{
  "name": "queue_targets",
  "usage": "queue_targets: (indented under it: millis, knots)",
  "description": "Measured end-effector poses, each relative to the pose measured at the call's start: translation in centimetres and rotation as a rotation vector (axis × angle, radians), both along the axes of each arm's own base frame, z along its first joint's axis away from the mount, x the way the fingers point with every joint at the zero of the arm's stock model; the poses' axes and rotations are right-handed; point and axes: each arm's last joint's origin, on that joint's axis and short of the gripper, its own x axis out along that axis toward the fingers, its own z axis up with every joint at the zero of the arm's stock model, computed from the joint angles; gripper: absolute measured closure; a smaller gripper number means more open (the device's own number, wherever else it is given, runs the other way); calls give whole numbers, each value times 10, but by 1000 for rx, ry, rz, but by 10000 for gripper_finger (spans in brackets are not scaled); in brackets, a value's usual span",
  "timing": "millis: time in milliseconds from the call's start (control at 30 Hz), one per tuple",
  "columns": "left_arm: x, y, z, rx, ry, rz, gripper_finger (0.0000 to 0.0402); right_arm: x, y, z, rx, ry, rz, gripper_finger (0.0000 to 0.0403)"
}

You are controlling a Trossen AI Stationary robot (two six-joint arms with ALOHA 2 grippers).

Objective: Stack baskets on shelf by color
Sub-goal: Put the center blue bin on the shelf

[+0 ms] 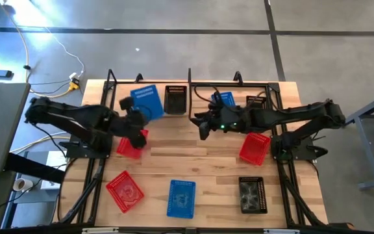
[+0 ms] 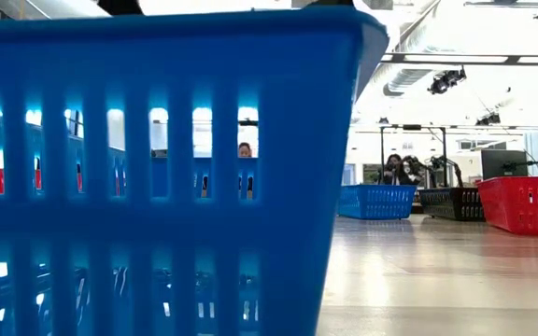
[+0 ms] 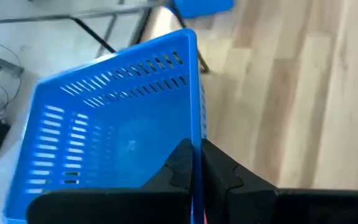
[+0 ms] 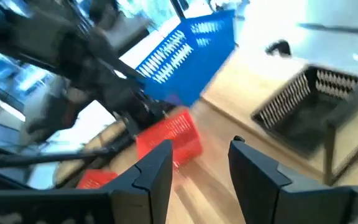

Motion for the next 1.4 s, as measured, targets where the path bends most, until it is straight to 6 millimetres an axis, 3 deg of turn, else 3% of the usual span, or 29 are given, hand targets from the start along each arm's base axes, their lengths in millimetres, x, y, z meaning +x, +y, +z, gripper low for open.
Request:
queue_targets:
  millis: [200,833,1400]
  knots:
    - [-25,20,-22,-6,20,-32,401,-6,-10,6,-1,-14,-29,261]
    - [-30,72,-81,45,200,-169,400,-6,-24,7,-4,-22,-84,261]
    - [-27,110,-102,-40,307,-223,399,-7,-32,7,-42,-7,-91,261]
